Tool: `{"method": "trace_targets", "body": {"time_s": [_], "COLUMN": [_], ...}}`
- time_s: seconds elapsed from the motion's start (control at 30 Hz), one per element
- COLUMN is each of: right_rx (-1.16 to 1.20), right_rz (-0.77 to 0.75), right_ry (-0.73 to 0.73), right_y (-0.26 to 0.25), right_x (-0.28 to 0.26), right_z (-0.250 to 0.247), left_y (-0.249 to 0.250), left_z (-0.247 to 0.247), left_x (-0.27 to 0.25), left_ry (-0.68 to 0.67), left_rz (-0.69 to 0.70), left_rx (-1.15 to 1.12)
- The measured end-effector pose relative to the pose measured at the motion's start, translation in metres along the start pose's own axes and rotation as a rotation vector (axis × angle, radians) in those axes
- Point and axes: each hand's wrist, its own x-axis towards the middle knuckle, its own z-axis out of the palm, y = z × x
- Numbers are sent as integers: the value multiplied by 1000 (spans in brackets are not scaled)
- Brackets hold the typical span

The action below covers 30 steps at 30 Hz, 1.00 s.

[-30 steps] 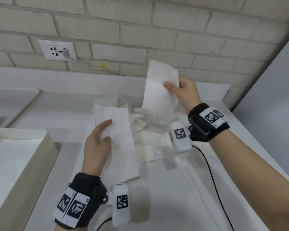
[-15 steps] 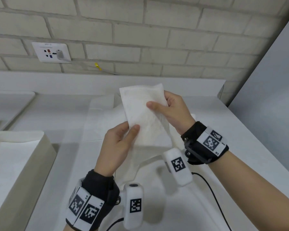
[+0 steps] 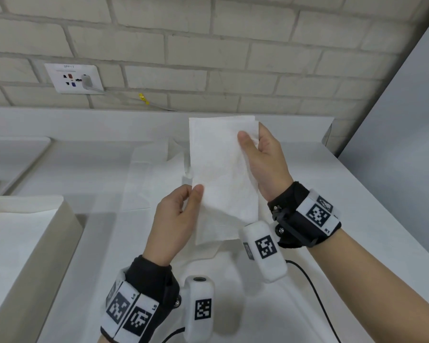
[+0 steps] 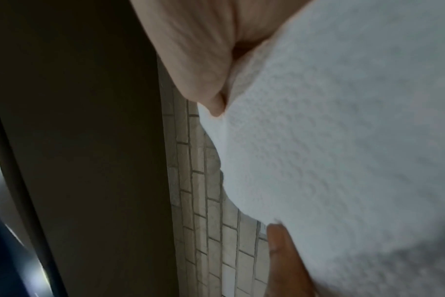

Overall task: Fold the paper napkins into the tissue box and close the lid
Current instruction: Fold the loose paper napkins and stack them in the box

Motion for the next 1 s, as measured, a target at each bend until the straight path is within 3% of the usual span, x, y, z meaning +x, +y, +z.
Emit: {"method": "trace_targets", "body": {"time_s": [0.07, 0.23, 0.33, 0.47, 0.67, 0.83, 0.9, 1.0], "right_rx": [-40, -60, -72, -96, -348, -279, -356, -552], "right_rz": [-5, -16, -8, 147, 60, 112, -64, -484], "right_ry": [8, -27, -144, -281, -309, -364, -283, -169], "right_y": [-1, 2, -1, 4, 7, 4, 3, 4], "right_x": [0, -5, -14, -26, -33, -44, -53, -64], "right_z": [-2, 0, 5, 4, 3, 5, 10, 17], "left_y": [-2, 5, 9, 3, 6, -2, -5, -11], "left_z": [-1, -3, 1, -3, -5, -3, -4, -3], "left_x": [0, 2, 7, 18, 19, 24, 26, 26], "left_ry": [14, -117, -14, 210, 131, 220, 227, 213], "left_rz": [12, 8, 13, -36, -144, -255, -286, -300], "left_rx": [-9, -181, -218, -300, -524, -662, -730, -841]}}
